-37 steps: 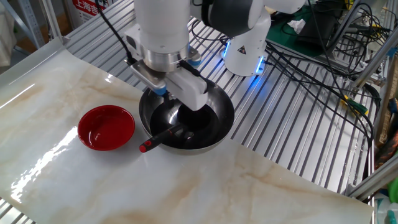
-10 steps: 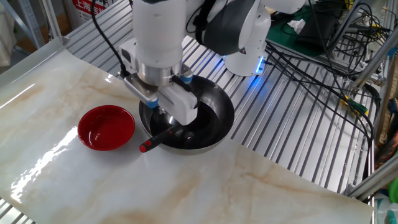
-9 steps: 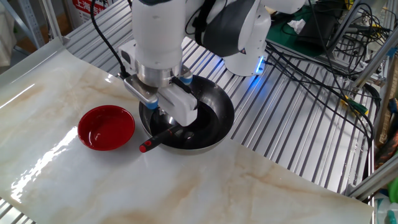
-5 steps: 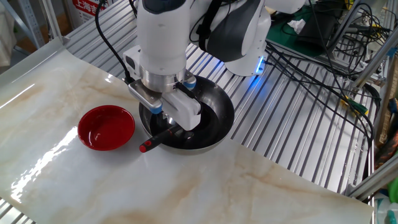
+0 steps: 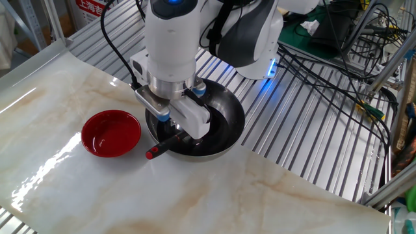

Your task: Scoop water with a large spoon from one bowl to another

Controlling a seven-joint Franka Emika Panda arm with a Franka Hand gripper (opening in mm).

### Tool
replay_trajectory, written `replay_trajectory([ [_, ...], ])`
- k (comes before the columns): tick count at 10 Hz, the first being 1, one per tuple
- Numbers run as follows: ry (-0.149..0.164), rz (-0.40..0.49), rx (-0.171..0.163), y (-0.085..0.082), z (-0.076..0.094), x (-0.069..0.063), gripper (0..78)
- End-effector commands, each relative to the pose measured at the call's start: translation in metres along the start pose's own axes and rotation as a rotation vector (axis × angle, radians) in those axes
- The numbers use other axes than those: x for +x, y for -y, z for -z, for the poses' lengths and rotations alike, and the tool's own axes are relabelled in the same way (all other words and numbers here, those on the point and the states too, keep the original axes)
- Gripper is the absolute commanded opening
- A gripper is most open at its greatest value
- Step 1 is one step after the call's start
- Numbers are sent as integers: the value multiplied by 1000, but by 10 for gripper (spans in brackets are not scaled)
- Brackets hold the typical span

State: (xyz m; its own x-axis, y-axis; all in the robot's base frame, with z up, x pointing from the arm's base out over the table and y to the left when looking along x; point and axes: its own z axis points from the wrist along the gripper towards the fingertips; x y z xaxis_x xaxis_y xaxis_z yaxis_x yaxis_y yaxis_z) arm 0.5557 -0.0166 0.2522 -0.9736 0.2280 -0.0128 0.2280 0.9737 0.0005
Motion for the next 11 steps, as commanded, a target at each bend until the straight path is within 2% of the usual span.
replay_trajectory([
  [1,1,1,-2,0,1,-1,774],
  [11,1,1,-2,0,1,-1,774],
])
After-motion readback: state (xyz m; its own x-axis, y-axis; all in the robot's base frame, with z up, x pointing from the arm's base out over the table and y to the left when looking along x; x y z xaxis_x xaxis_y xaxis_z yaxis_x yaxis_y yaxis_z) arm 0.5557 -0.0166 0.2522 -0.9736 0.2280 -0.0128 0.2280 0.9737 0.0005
